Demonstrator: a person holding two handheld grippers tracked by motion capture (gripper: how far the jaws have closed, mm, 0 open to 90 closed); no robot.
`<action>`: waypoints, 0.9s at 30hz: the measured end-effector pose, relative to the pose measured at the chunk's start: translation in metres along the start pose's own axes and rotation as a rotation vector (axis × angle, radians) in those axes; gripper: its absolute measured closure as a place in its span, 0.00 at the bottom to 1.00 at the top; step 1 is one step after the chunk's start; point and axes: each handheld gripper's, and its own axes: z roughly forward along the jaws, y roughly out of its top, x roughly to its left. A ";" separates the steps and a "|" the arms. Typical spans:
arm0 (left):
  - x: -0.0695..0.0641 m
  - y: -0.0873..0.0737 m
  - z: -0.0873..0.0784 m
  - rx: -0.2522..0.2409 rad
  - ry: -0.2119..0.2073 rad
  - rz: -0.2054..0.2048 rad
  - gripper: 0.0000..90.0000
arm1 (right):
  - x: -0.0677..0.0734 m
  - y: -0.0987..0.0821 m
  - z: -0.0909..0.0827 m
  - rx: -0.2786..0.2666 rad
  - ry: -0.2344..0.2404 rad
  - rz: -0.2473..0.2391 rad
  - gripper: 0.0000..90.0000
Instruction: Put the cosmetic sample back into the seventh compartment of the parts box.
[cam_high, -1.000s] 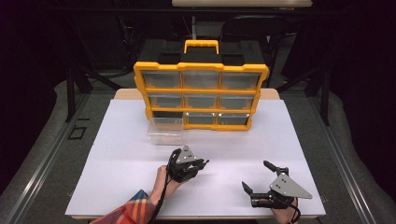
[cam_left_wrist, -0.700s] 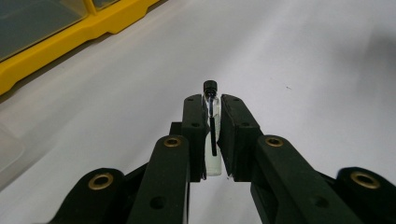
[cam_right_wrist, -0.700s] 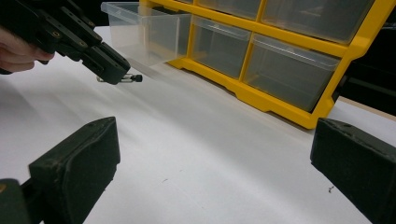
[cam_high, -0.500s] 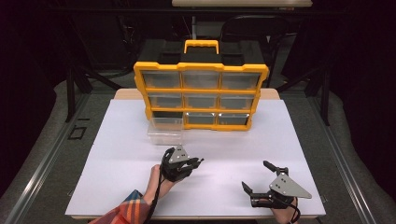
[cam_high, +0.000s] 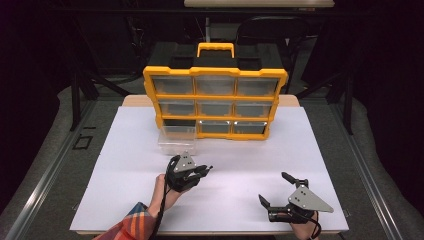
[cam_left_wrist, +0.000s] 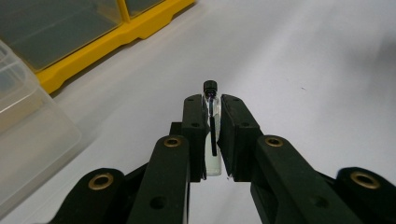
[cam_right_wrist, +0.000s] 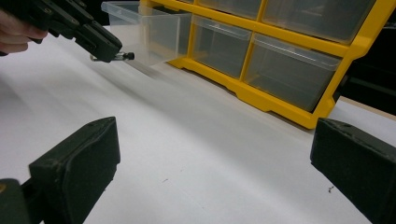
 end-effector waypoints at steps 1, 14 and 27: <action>0.001 0.000 -0.001 -0.003 0.000 -0.001 0.89 | 0.000 0.000 0.000 0.000 0.001 0.000 0.01; 0.007 0.004 -0.009 -0.011 0.011 -0.008 0.89 | 0.001 0.000 0.000 -0.004 0.001 0.003 0.01; 0.015 0.007 -0.018 -0.028 0.027 -0.020 0.89 | 0.000 0.000 0.001 -0.002 0.002 0.006 0.01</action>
